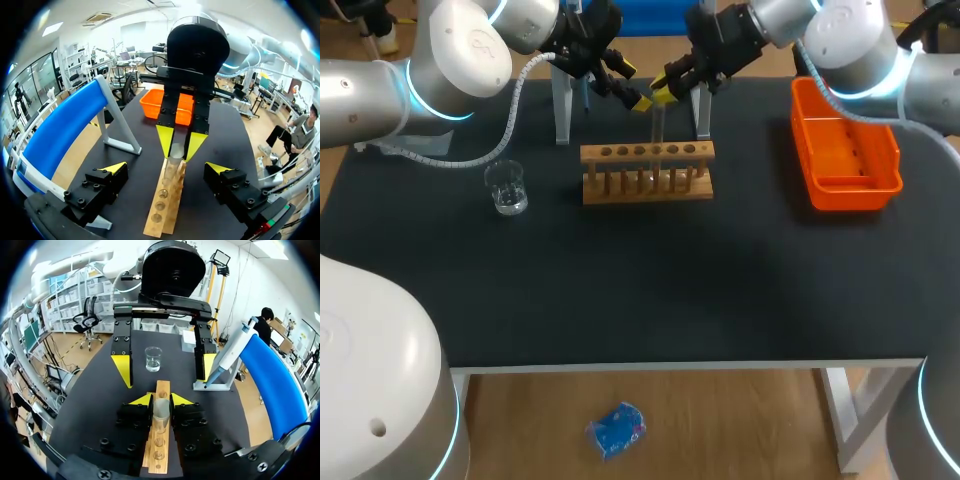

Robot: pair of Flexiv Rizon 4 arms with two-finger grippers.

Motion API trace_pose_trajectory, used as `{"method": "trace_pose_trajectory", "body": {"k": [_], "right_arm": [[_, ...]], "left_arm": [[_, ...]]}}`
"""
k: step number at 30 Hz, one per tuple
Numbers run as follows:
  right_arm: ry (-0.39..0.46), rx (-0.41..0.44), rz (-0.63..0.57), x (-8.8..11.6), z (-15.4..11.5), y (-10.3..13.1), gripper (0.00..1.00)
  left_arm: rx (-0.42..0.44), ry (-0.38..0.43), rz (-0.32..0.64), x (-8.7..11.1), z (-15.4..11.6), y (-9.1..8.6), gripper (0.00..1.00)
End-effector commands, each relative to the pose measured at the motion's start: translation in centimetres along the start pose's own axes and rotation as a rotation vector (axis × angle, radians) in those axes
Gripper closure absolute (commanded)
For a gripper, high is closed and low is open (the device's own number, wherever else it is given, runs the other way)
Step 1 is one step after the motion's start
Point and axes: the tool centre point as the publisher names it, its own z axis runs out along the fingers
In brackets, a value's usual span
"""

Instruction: Invert the test tube, pick up the pipette, mount the tip to pipette, aspirate from beaker and dispense into the tube, eject the tip, return the pipette, and cap with the stopper.

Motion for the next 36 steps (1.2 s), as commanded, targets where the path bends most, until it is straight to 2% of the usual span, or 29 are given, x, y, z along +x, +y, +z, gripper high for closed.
{"method": "trace_pose_trajectory", "body": {"k": [1,2,3,11,14,20,29,30,31,32,33,36], "right_arm": [[-0.014,-0.004,-0.001,0.4,0.5,-0.9,0.54],[-0.019,-0.002,-0.001,0.4,0.4,-0.9,0.16],[-0.025,-0.008,0.001,0.4,0.3,-0.9,0.0],[-0.03,-0.025,0.011,0.7,0.0,-0.9,0.0],[-0.035,-0.055,0.013,0.9,-0.3,-0.7,0.0],[-0.042,-0.166,0.014,1.1,-1.3,0.2,0.0],[-0.032,-0.38,0.006,1.2,-2.6,2.4,0.0],[-0.029,-0.392,0.005,1.2,-2.6,2.5,0.2],[-0.025,-0.409,0.007,1.3,-2.6,2.6,0.53],[-0.018,-0.429,0.009,1.3,-2.5,2.8,0.79],[-0.012,-0.444,0.011,1.4,-2.5,2.9,1.0],[-0.005,-0.481,0.019,1.5,-2.3,3.1,1.0]], "left_arm": [[-0.006,0.004,-0.002,-0.1,-0.1,-0.1,0.0],[-0.006,0.004,-0.002,-0.1,-0.1,-0.1,0.0],[-0.006,0.004,-0.002,-0.1,-0.1,-0.1,0.0],[-0.006,0.004,-0.002,-0.1,-0.1,-0.1,0.0],[-0.006,0.004,-0.002,-0.1,-0.1,-0.1,0.0],[-0.006,0.004,-0.002,-0.1,-0.1,-0.1,0.0],[-0.006,0.004,-0.002,-0.1,-0.1,-0.1,0.0],[-0.006,0.004,-0.002,-0.1,-0.1,-0.1,0.0],[-0.006,0.004,-0.002,-0.1,-0.1,-0.1,0.0],[-0.006,0.004,-0.002,-0.1,-0.1,-0.1,0.0],[-0.006,0.004,-0.002,-0.1,-0.1,-0.1,0.0],[-0.006,0.004,-0.002,-0.1,-0.1,-0.1,0.0]]}}
